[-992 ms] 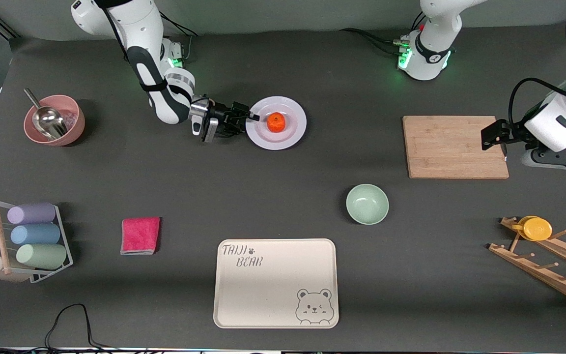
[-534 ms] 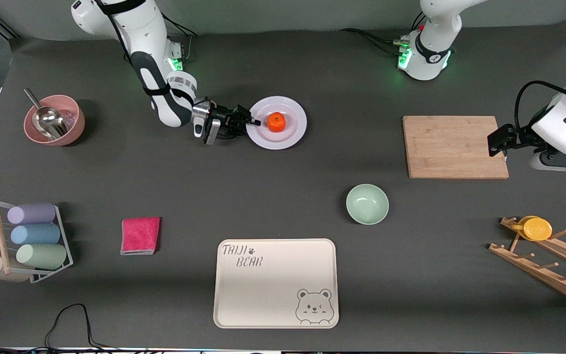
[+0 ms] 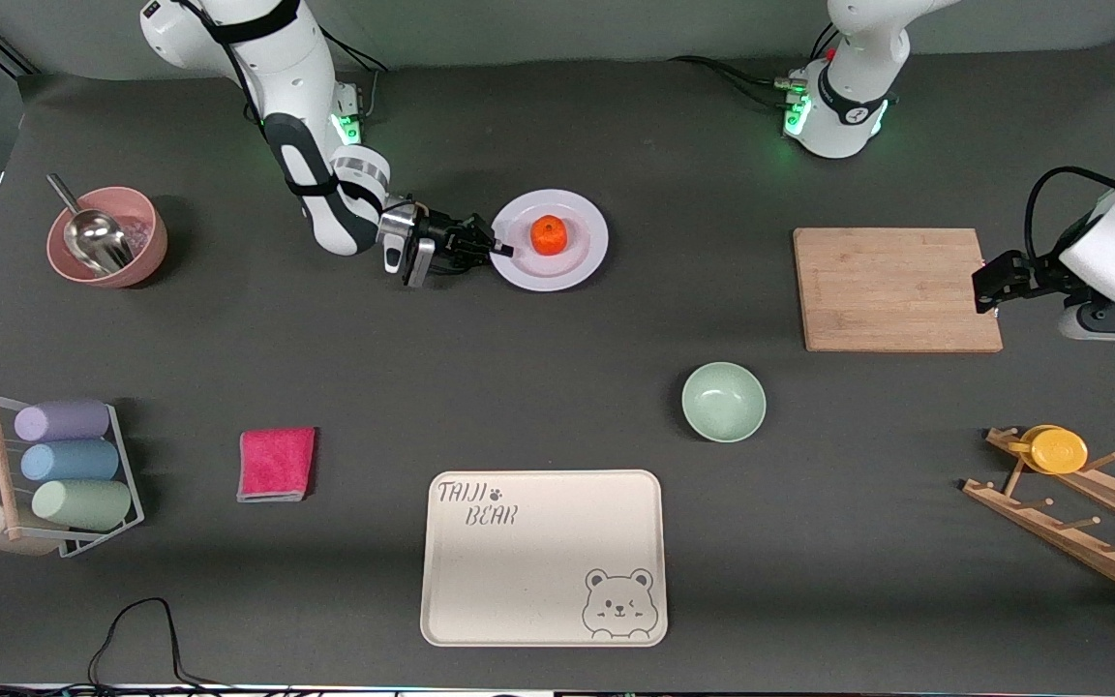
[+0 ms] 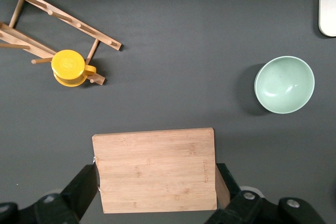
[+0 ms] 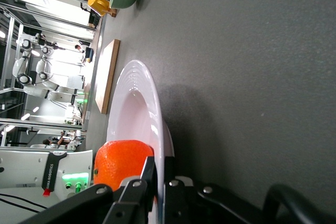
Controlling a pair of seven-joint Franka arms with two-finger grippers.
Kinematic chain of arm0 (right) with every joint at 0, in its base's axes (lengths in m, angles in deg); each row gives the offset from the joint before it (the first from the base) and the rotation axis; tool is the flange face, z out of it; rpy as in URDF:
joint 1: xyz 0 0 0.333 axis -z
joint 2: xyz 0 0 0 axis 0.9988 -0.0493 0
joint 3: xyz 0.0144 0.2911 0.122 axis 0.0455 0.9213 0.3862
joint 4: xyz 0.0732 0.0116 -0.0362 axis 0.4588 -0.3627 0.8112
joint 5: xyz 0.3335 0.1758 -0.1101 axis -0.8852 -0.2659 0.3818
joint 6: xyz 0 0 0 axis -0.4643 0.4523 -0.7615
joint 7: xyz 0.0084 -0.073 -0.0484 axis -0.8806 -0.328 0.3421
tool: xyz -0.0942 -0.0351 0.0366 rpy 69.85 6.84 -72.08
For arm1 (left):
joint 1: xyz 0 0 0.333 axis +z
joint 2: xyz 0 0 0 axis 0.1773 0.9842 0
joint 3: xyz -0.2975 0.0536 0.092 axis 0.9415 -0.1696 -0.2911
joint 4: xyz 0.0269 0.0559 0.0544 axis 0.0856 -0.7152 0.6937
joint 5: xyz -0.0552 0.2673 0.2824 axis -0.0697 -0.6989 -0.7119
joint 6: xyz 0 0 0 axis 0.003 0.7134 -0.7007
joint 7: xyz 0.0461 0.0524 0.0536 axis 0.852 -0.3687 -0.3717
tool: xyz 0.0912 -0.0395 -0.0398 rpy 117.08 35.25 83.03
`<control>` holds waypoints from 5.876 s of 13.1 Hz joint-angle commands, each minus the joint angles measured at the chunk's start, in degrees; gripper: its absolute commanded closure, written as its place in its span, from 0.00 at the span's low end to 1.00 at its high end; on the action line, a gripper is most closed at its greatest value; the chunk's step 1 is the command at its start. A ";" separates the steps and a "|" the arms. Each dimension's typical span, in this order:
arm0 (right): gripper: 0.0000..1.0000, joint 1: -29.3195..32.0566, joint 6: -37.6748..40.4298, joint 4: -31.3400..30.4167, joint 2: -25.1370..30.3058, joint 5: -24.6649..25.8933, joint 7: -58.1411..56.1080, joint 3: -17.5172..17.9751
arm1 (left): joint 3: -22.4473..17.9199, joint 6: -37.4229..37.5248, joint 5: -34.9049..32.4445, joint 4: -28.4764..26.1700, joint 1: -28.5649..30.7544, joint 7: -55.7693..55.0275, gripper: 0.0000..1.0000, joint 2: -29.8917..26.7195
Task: Place orange and plate with both arms
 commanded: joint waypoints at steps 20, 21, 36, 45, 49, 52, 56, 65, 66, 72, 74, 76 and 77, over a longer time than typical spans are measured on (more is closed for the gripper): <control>1.00 18.48 -3.59 35.44 -3.99 30.81 48.55 -2.44 | -0.16 -0.56 0.25 -3.59 0.06 -1.19 0.00 -3.40; 1.00 18.57 -3.95 40.10 -6.36 32.32 51.01 -3.76 | -0.07 -0.48 0.25 -3.59 -0.12 -2.85 0.00 -3.49; 1.00 19.19 -12.64 92.95 -43.55 37.69 68.88 -8.96 | 0.28 6.19 -1.51 0.02 -0.82 -2.96 0.00 -3.49; 1.00 17.96 -17.57 94.55 -45.85 37.61 69.14 -8.61 | 0.11 4.27 2.36 0.11 -0.82 -1.20 0.00 -2.96; 0.00 17.61 -18.72 94.46 -45.23 37.78 69.49 -8.61 | 0.72 3.83 3.58 0.11 -0.82 -1.20 0.00 -2.96; 0.00 17.96 -18.63 94.37 -44.10 38.30 69.67 -8.96 | 0.72 3.92 3.59 0.02 -0.91 -1.20 0.00 -3.14; 0.00 19.10 -18.45 88.24 -36.64 49.43 72.48 -9.40 | 0.46 4.36 3.59 -0.16 -0.21 -1.20 0.00 -3.14; 0.00 15.60 -7.23 68.97 -12.47 93.62 77.56 -19.92 | 0.37 4.45 3.59 -0.25 -0.12 -1.20 0.00 -3.14; 0.00 14.02 -4.77 68.97 -10.36 99.60 78.62 -22.12 | 0.37 4.53 3.59 -0.33 -0.03 -1.20 0.00 -3.14; 0.00 6.11 10.54 69.85 3.70 116.66 88.11 -28.82 | 0.28 4.80 3.59 -0.33 -0.03 -1.38 0.00 -3.23; 0.00 4.96 12.13 70.29 6.35 121.96 90.49 -28.73 | 0.28 4.97 3.59 -0.33 -0.03 -1.38 0.00 -3.31; 0.00 5.21 12.92 70.46 7.67 122.15 90.41 -28.91 | 0.28 4.97 3.59 -0.51 -0.03 -1.38 0.00 -3.40; 0.00 5.39 13.36 71.16 7.76 122.24 90.24 -29.17 | 0.28 4.97 3.59 -0.51 -0.03 -1.38 0.00 -3.40</control>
